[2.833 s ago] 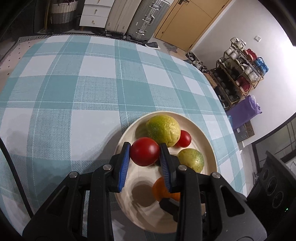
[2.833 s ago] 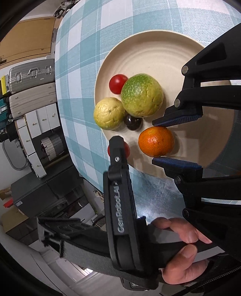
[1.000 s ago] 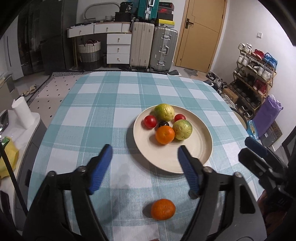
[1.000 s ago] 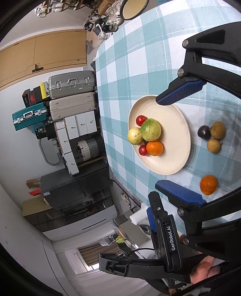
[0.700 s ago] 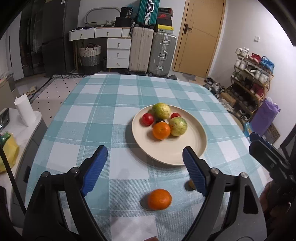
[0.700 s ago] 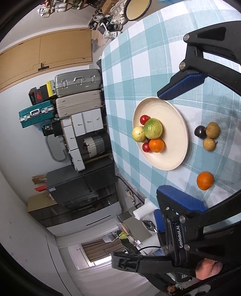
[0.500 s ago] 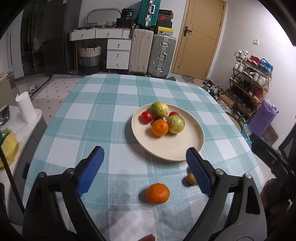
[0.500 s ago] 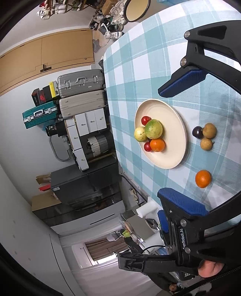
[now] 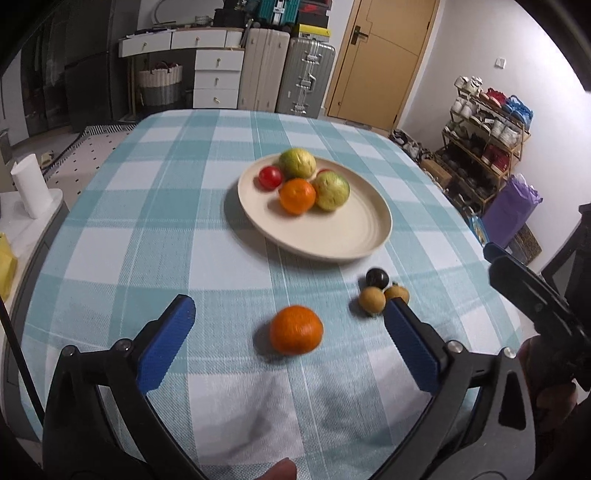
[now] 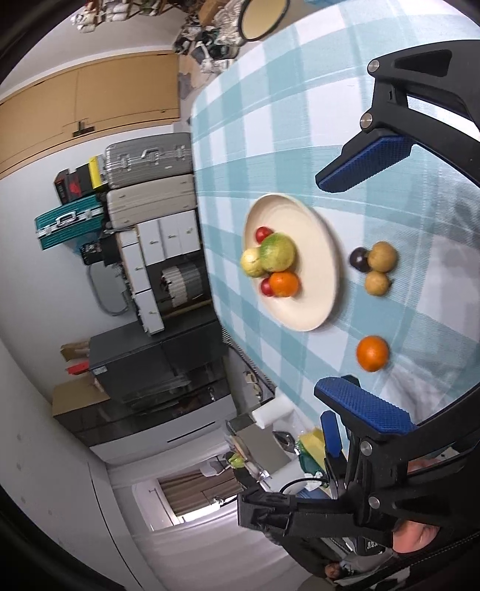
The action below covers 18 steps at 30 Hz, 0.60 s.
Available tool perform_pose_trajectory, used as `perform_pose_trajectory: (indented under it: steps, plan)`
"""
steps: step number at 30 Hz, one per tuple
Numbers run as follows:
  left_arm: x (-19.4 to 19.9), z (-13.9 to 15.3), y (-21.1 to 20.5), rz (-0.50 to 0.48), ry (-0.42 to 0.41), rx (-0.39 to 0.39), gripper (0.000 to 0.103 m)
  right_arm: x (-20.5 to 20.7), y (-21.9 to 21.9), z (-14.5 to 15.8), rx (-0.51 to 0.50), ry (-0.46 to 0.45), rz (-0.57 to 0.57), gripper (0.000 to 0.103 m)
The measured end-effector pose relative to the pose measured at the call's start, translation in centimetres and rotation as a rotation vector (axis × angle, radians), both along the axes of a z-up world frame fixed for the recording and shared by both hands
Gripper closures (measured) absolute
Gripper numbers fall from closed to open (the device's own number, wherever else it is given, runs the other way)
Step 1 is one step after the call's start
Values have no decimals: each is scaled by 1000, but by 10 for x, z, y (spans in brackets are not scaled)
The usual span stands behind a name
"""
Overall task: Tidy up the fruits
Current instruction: 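Lower the right gripper and grasp a small brown round fruit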
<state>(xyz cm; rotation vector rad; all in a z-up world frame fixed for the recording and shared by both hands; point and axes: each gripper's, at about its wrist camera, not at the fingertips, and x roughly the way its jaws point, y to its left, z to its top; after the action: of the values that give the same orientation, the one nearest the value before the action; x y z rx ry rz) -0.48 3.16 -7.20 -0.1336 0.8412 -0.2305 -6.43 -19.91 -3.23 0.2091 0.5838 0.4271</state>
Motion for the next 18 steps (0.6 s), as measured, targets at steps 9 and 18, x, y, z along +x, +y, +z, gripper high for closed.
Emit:
perform_pose_trajectory:
  steps: [9, 18]
  plan:
    - [0, -17, -3, -51, 35, -33, 1, 9, -2, -36, -59, 128, -20, 1]
    - [4, -21, -1, -94, 23, -82, 1, 22, 11, -57, -100, 207, 50, 14]
